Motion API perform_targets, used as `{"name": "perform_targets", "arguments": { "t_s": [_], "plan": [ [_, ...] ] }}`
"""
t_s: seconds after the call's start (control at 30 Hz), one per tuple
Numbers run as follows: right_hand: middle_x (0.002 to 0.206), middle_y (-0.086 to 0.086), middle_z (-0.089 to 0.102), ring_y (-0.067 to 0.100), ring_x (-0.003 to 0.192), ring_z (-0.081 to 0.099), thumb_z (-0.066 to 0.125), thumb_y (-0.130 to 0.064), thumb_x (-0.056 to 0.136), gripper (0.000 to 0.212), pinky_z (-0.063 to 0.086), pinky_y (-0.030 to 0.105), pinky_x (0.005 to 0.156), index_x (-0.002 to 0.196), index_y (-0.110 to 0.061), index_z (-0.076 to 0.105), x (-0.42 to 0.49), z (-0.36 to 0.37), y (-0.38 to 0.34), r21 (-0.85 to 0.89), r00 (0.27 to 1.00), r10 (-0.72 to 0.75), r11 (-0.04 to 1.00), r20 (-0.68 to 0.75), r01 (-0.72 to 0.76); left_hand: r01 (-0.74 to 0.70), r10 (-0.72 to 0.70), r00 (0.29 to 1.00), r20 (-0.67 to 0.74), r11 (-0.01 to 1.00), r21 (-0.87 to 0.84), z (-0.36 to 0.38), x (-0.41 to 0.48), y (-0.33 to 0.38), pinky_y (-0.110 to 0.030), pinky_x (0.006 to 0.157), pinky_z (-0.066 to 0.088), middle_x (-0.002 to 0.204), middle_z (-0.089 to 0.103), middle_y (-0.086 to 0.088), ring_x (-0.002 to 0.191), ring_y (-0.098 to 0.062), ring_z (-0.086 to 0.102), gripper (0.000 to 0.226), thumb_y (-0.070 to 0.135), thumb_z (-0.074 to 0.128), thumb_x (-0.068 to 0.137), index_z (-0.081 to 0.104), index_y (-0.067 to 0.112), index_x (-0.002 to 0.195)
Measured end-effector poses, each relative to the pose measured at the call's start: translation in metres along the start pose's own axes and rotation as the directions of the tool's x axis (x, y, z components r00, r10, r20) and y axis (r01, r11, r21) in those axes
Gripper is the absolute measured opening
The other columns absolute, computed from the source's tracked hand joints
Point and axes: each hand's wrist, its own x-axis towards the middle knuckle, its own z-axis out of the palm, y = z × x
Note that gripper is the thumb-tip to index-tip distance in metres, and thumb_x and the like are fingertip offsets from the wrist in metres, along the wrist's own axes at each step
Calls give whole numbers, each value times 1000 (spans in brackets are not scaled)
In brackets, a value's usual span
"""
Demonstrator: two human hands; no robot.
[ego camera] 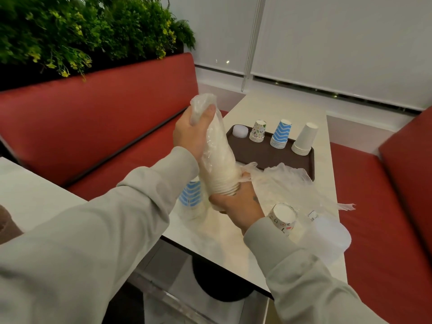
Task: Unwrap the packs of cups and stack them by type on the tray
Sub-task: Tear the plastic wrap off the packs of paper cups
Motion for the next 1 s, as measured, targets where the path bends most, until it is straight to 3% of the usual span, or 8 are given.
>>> {"name": "perform_targets", "arguments": {
  "t_s": [0.13, 0.27, 0.4, 0.63, 0.73, 0.77, 0.87, 1.0],
  "plan": [
    [105, -2, 63, 21, 92, 66, 90, -18, 60, 76, 63, 41, 71, 120, -30, 47, -1, 6, 6, 6, 999, -6, 1000, -42, 6, 0, 15, 995, -102, 989, 148, 0, 3, 8, -31, 67, 42, 62, 52, 8, 64, -12, 48, 41, 45, 62, 93, 52, 22, 61],
    [111, -6, 61, 17, 100, 63, 94, -23, 56, 87, 61, 37, 78, 124, -35, 42, -4, 8, 14, -6, 999, -5, 1000, -44, 5, 6, 4, 996, -94, 995, 104, 2, 5, 19, -41, 77, 53, 72, 62, 2, 72, -15, 58, 40, 43, 56, 97, 65, 9, 77],
    [114, -9, 61, 15, 104, 60, 93, -24, 60, 87, 54, 25, 78, 127, -36, 38, -8, 9, 16, 15, 999, -2, 1000, -37, 3, 66, -63, 991, -118, 997, 30, 5, 9, 25, -31, 74, 48, 68, 57, 5, 69, -11, 55, 37, 40, 53, 99, 60, 17, 71],
    [117, -9, 64, 18, 107, 63, 94, -43, 50, 93, 55, 41, 93, 129, -33, 47, -5, 11, 27, 7, 998, 7, 1000, -63, -7, 338, -358, 932, -61, 915, -219, 0, 11, 38, -39, 88, 53, 91, 66, 0, 87, -18, 65, 27, 34, 52, 93, 64, 14, 106],
    [115, -9, 67, 18, 106, 65, 91, -50, 43, 96, 56, 43, 93, 129, -33, 51, -4, 13, 27, 44, 997, -11, 999, -80, 15, 404, -397, 913, 92, 848, -344, -9, 6, 40, -31, 71, 50, 77, 58, -4, 75, -16, 59, 7, 14, 53, 84, 57, 10, 89],
    [115, -10, 67, 18, 106, 65, 91, -49, 44, 96, 56, 43, 94, 130, -33, 51, -4, 13, 26, 68, 996, -15, 997, -87, 21, 305, -262, 947, 187, 916, -261, -10, 2, 39, -29, 74, 51, 80, 64, -2, 79, -14, 63, 14, 25, 59, 82, 60, 12, 87],
    [117, -11, 65, 16, 107, 63, 93, -39, 53, 90, 54, 40, 94, 131, -33, 48, -1, 11, 23, 102, 995, -30, 994, -92, 39, 262, -238, 867, 438, 965, 4, -8, -2, 28, -37, 94, 54, 102, 76, 3, 101, -15, 71, 50, 54, 81, 66, 73, 19, 102],
    [121, -10, 61, 19, 111, 60, 94, -35, 58, 90, 53, 39, 94, 132, -38, 43, 1, 14, 24, 128, 997, 1, 992, -82, 9, 26, -88, 935, 344, 983, 183, -9, -3, 20, -44, 96, 54, 97, 77, 6, 97, -14, 71, 23, 48, 79, 76, 76, 29, 90]
  ]
}}
